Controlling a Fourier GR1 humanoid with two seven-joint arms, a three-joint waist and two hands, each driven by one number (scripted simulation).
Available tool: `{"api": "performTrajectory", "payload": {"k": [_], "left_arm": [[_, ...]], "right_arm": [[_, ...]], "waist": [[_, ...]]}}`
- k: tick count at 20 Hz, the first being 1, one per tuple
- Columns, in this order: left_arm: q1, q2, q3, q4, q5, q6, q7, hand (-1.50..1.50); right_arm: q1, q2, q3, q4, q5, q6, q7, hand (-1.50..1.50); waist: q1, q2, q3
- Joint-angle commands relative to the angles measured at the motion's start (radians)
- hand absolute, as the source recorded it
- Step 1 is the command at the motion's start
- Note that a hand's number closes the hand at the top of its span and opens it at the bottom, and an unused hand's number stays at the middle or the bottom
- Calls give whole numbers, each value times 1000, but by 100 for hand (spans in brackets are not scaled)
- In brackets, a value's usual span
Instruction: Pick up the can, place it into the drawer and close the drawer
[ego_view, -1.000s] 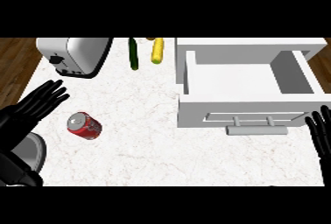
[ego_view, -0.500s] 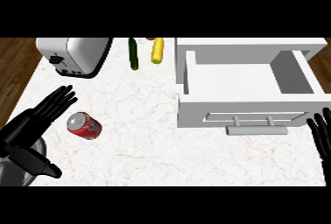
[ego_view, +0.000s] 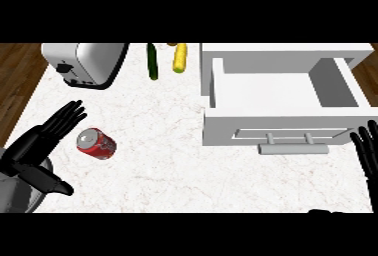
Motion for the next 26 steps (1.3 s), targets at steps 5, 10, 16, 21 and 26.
{"api": "performTrajectory", "payload": {"k": [5, 10, 16, 21, 26], "left_arm": [[-88, 72, 10, 340, -157, 3, -314, -150], [-124, 68, -29, 444, -205, 46, -379, -150], [-139, 67, -50, 495, -207, 48, -369, -150], [-200, 91, -50, 643, -238, 80, -470, -150], [-183, 95, -51, 635, -217, 83, -424, -150]], "right_arm": [[-48, -4, -22, 25, 5, -1, 6, -150], [47, 68, 58, -46, 51, 7, -21, -150], [-77, -12, -30, -23, 10, 0, 64, -150], [-35, 24, 9, -42, 14, 5, 44, -150], [9, 23, -3, -96, 3, 16, 48, -150]], "waist": [[-6, 3, -1], [-6, 1, 0], [-3, 2, -1], [-13, 5, -2], [-8, 2, -1]]}}
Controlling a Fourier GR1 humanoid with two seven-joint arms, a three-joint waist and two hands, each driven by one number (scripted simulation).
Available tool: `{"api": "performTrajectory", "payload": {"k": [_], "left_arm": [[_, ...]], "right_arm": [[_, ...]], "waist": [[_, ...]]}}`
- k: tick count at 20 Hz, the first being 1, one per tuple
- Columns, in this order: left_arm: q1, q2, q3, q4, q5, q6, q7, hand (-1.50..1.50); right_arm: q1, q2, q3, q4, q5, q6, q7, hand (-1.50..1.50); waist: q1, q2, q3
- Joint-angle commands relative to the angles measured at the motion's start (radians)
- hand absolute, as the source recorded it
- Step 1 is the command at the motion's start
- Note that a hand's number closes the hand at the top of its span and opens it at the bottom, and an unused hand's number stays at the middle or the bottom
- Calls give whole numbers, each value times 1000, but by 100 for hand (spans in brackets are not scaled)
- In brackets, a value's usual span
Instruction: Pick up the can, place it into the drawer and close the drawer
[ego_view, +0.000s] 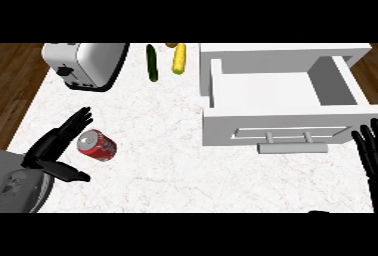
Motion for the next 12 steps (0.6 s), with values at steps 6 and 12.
{"api": "performTrajectory", "payload": {"k": [6, 12], "left_arm": [[-49, 41, 2, 185, -14, -61, -146, -150], [-131, 62, -5, 336, -44, -50, -212, -150]], "right_arm": [[6, -9, -28, 5, -30, 16, 3, -150], [9, 16, 7, -35, 2, 2, 17, -150]], "waist": [[-2, 12, -18], [-11, 16, -20]]}}
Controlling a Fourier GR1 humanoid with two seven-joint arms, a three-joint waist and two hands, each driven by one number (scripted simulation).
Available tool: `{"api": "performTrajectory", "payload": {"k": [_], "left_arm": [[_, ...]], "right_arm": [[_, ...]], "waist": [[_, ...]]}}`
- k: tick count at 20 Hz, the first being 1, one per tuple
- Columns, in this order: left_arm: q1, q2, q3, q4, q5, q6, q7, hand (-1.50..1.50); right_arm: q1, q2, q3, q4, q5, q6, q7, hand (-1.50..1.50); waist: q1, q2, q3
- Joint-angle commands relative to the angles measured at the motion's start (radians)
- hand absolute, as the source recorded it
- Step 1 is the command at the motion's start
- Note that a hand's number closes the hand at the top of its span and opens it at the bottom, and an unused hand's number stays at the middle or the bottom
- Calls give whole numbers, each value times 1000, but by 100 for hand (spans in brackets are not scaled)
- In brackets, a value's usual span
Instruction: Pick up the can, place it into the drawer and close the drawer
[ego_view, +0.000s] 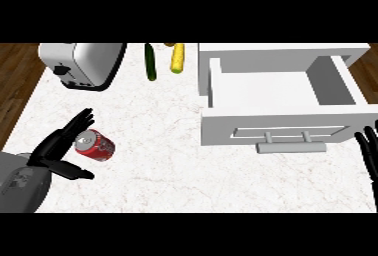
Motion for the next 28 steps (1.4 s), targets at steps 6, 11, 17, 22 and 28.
{"api": "performTrajectory", "payload": {"k": [6, 11, 17, 22, 28], "left_arm": [[-64, 4, -3, 134, -13, -61, -112, -150], [-130, -11, -9, 183, -25, -38, -79, -150], [-115, -49, -36, 162, -34, -43, -99, -150], [-132, -85, -35, 167, -22, -41, -102, -150], [-136, -112, -42, 126, -1, -73, -82, 150]], "right_arm": [[61, 18, 4, -33, -16, 21, 13, -150], [27, -16, -62, -12, -79, 42, 4, -150], [45, 14, -17, -29, -24, 34, 1, -150], [49, 33, -4, -49, -18, 28, 2, -150], [-2, -14, -62, -43, -64, 29, 59, -150]], "waist": [[-1, 4, -8], [-4, 5, -8], [2, 3, -8], [1, 4, -8], [4, 3, -7]]}}
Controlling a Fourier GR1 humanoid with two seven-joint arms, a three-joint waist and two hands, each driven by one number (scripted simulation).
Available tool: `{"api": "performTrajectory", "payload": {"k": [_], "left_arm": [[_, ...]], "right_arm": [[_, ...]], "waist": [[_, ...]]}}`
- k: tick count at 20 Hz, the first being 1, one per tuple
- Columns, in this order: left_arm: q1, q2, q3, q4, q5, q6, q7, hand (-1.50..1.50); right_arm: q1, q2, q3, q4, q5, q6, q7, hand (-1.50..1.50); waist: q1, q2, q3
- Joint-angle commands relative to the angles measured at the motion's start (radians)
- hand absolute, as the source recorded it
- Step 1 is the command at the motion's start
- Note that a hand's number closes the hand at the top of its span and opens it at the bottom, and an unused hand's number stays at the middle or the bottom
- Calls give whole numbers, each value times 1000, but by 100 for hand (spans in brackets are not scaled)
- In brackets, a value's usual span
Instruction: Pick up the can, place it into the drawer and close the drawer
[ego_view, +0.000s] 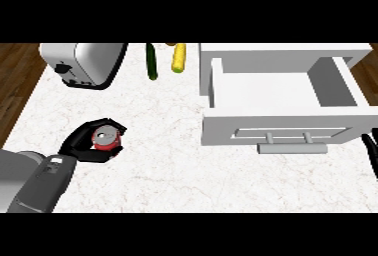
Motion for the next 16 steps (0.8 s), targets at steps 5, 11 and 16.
{"api": "performTrajectory", "payload": {"k": [5, 11, 16], "left_arm": [[-6, -22, -2, -62, 49, -157, 11, 150], [19, -37, 192, -79, 221, 126, 138, 150], [37, -191, 228, -218, 267, 411, 189, 150]], "right_arm": [[53, 24, 11, -54, 9, 6, 6, -150], [71, 0, -28, -68, -36, 33, -3, -150], [47, 18, -32, -14, -10, 7, -18, -150]], "waist": [[4, -3, 1], [18, -8, 2], [37, -15, 4]]}}
